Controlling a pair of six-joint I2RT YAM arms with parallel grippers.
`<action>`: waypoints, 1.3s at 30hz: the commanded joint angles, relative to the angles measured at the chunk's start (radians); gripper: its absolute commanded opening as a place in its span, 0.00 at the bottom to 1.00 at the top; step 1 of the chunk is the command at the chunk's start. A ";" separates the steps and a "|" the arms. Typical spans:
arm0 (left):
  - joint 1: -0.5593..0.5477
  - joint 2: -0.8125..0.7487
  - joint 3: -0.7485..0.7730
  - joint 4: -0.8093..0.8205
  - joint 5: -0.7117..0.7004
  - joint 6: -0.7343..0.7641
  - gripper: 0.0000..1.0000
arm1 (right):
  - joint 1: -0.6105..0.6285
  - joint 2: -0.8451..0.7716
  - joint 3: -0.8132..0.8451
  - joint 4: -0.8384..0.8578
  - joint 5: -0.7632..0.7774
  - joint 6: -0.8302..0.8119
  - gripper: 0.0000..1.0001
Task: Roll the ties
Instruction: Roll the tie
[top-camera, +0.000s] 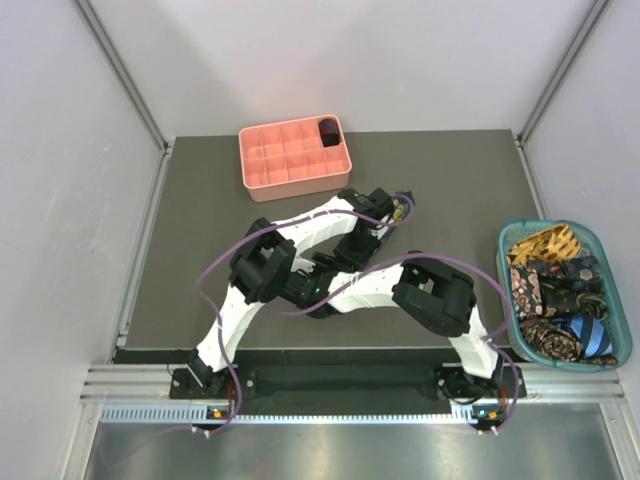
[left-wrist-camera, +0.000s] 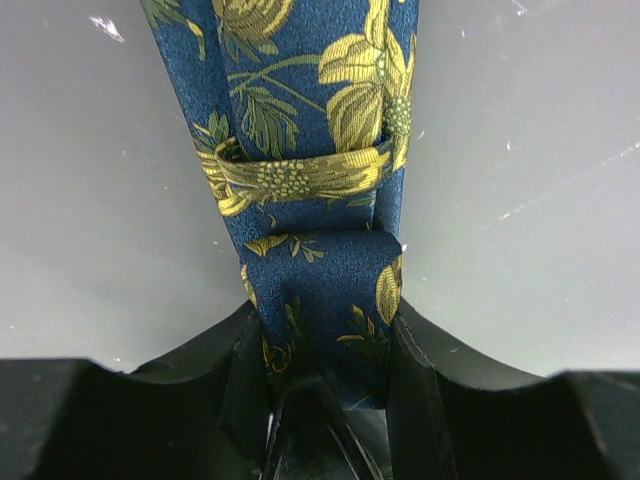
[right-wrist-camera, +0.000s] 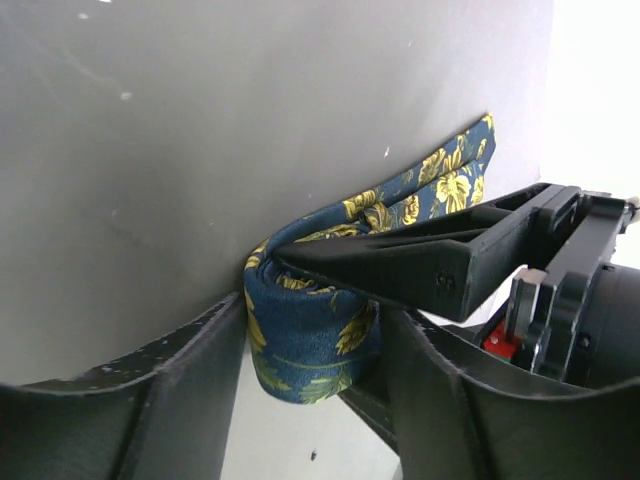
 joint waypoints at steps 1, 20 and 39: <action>-0.008 0.098 -0.063 -0.162 0.036 0.008 0.31 | -0.089 0.064 -0.005 -0.077 -0.083 0.026 0.55; -0.005 0.037 0.043 -0.132 0.020 0.020 0.61 | -0.098 0.052 -0.027 -0.071 -0.113 0.068 0.32; 0.216 -0.490 -0.208 0.402 0.081 -0.162 0.88 | -0.110 -0.088 -0.065 -0.016 -0.229 0.060 0.29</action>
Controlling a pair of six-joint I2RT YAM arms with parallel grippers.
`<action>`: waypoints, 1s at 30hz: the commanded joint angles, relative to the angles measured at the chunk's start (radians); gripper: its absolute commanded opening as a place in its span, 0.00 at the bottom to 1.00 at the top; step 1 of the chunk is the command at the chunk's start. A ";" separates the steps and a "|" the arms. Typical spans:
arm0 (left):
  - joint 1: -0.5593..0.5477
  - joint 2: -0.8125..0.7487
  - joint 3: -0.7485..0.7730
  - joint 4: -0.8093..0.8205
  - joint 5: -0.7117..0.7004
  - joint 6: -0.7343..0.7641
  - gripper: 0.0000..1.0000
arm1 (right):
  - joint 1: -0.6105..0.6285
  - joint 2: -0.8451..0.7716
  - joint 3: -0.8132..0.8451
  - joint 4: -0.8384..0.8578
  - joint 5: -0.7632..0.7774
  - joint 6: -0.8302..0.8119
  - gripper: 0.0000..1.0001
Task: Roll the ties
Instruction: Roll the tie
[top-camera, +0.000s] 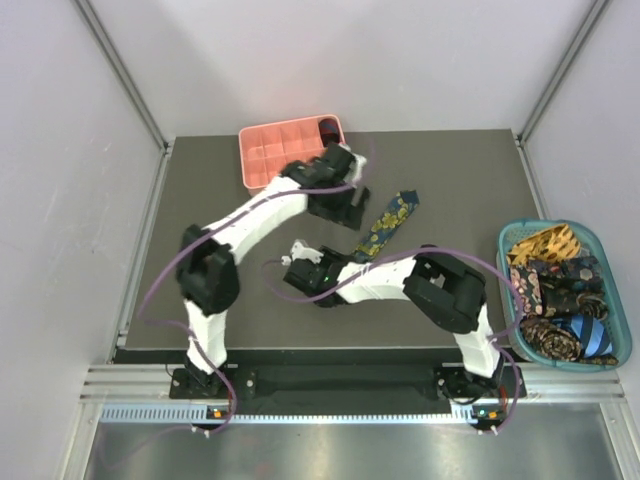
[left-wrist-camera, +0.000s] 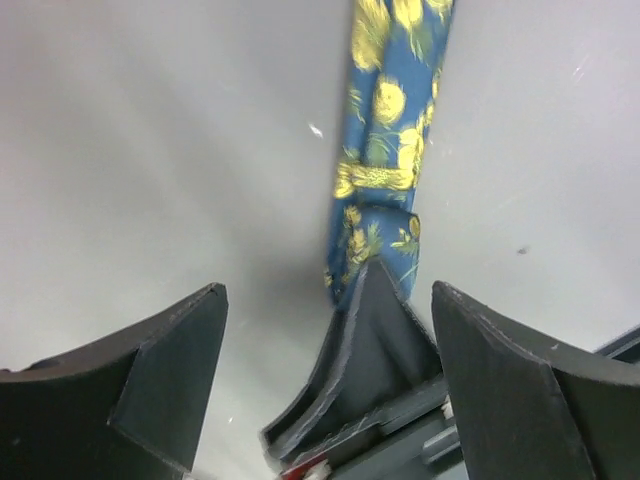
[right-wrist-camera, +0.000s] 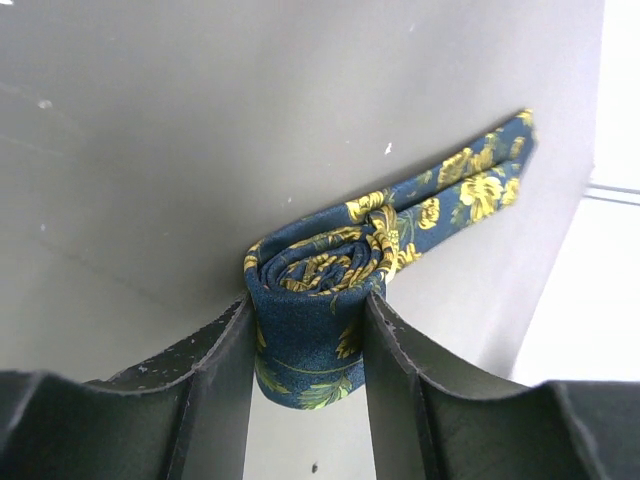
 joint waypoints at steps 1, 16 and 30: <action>0.101 -0.201 -0.153 0.232 0.074 -0.093 0.88 | -0.060 -0.078 -0.052 -0.016 -0.184 0.037 0.29; 0.357 -0.611 -0.738 0.564 0.091 -0.274 0.90 | -0.233 -0.278 -0.162 0.096 -0.727 0.060 0.28; 0.374 -0.695 -0.971 0.682 0.189 -0.293 0.93 | -0.511 -0.295 -0.257 0.211 -1.349 0.169 0.26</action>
